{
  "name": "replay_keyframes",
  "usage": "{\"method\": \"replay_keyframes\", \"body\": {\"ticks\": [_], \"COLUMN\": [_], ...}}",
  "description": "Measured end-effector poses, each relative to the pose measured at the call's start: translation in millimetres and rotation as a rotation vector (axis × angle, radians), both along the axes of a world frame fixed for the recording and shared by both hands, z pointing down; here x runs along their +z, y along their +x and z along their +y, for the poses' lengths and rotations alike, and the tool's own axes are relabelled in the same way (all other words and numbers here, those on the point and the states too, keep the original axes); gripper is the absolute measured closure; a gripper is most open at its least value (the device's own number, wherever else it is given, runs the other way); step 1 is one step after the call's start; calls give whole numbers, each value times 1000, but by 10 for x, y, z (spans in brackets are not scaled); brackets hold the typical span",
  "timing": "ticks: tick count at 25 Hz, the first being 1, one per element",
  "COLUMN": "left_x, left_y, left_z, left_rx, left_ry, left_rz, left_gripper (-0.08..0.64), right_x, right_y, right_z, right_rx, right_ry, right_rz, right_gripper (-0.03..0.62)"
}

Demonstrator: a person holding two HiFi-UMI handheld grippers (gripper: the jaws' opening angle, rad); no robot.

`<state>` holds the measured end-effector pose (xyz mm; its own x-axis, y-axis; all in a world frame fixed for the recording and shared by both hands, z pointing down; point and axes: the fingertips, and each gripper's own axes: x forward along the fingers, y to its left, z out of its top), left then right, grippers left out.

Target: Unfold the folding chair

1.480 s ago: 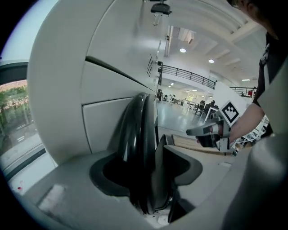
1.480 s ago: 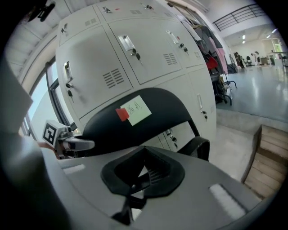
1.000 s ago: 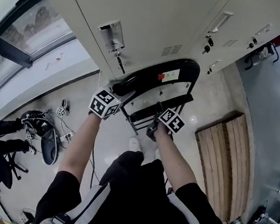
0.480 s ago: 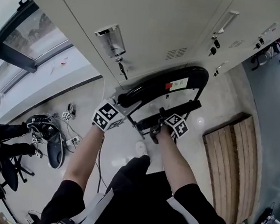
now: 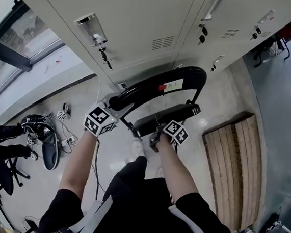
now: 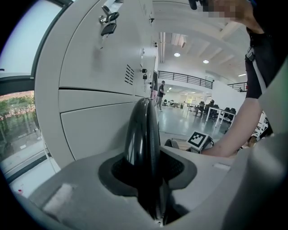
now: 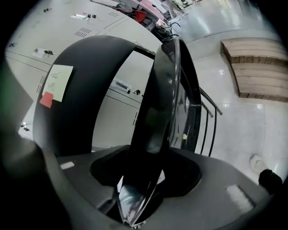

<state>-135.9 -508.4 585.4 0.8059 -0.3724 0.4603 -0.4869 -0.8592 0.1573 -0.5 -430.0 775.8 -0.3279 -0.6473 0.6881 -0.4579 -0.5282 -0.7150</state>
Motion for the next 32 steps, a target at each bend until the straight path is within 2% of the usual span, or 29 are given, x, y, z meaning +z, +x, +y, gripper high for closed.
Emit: {"method": "replay_keyframes", "body": {"ticks": [8, 13, 17, 21, 32], "left_x": [-16, 38, 136, 200, 249], "left_y": [75, 93, 55, 118, 213], "left_z": [187, 236, 234, 358, 656], "left_rx": [-23, -27, -17, -15, -24], "left_ry": [-3, -21, -32, -43, -41], "left_rz": [-8, 3, -11, -5, -15], "left_gripper": [426, 430, 422, 422, 417], "right_x": [-15, 6, 109, 270, 467], "right_y": [115, 214, 315, 491, 649], "right_z": [325, 608, 1032, 1488, 2013], "right_rx": [-52, -124, -91, -82, -117], "right_ry": [56, 100, 87, 56, 113], "right_rz": [-32, -35, -38, -80, -135], "right_gripper": [373, 368, 415, 411, 406]}}
